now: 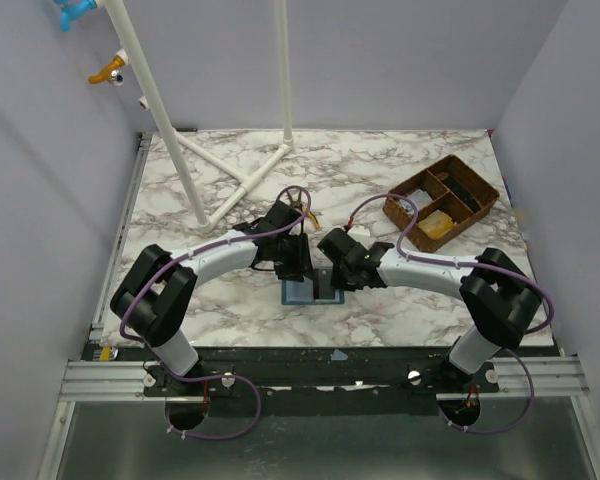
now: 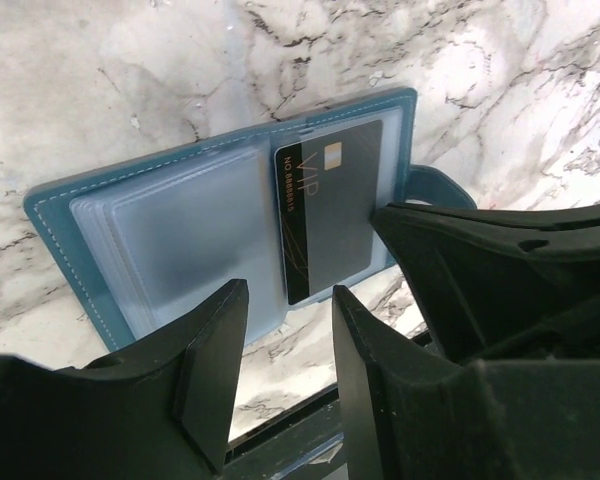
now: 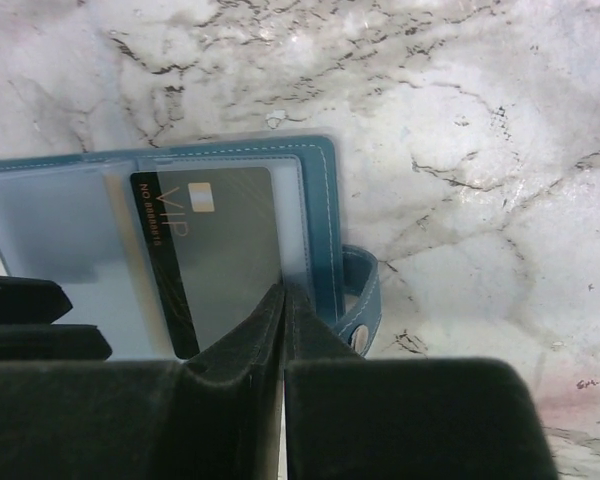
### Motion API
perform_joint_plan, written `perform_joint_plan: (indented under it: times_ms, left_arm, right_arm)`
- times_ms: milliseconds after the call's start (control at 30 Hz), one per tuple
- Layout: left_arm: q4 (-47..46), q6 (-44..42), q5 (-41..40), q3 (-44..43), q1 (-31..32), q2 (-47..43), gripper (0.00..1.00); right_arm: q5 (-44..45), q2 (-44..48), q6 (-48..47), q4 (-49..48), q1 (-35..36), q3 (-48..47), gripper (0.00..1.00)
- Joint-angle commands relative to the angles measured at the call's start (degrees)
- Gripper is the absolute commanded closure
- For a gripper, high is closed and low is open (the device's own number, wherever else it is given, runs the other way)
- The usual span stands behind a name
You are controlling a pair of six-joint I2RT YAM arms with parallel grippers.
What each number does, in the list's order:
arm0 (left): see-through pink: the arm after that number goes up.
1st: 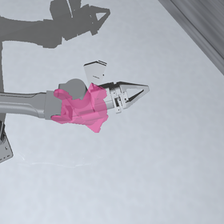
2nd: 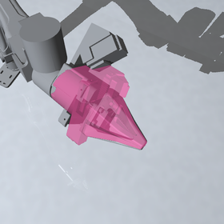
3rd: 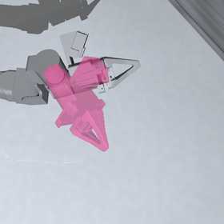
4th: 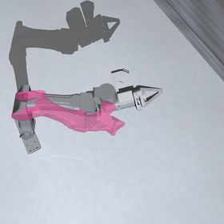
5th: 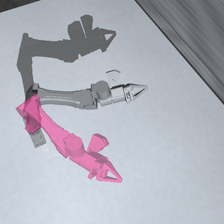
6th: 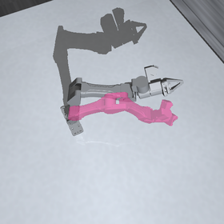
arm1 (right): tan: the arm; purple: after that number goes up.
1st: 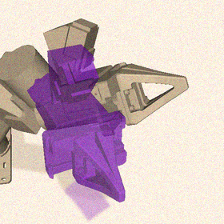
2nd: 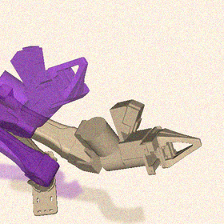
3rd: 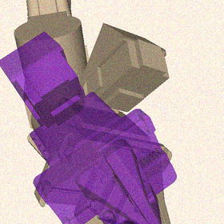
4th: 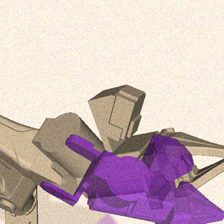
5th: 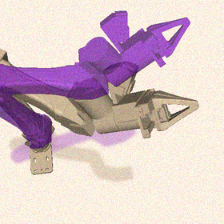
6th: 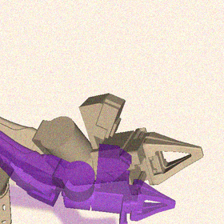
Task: Take the credit cards out of the card holder
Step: Open the card holder at the center of the board, then remove the credit card from the card holder.
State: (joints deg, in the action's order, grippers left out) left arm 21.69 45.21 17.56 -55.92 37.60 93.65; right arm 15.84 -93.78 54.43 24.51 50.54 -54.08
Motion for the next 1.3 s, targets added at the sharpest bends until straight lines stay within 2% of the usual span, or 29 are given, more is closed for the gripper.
perform_joint_plan:
  times_ms: [0, 333, 900, 1267]
  left_arm:
    - [-2.0, -0.9, 2.1, -1.9, 0.4, -0.1, 0.60]
    - [-3.3, -1.0, 3.2, -3.3, 1.3, 3.9, 0.62]
    - [-2.9, -2.3, 0.2, -1.9, 1.6, 9.5, 0.62]
    - [-3.7, -1.5, 1.1, -1.4, 1.6, 8.2, 0.62]
  right_arm:
    - [1.9, -1.4, 1.2, -0.3, -0.2, 1.7, 0.95]
    - [0.3, -1.7, 2.5, -2.0, -0.7, 5.2, 0.99]
    - [-3.0, -1.1, 2.9, -5.1, -1.9, 8.1, 0.99]
    - [-6.5, -3.4, 2.5, -8.2, -2.5, 8.8, 0.99]
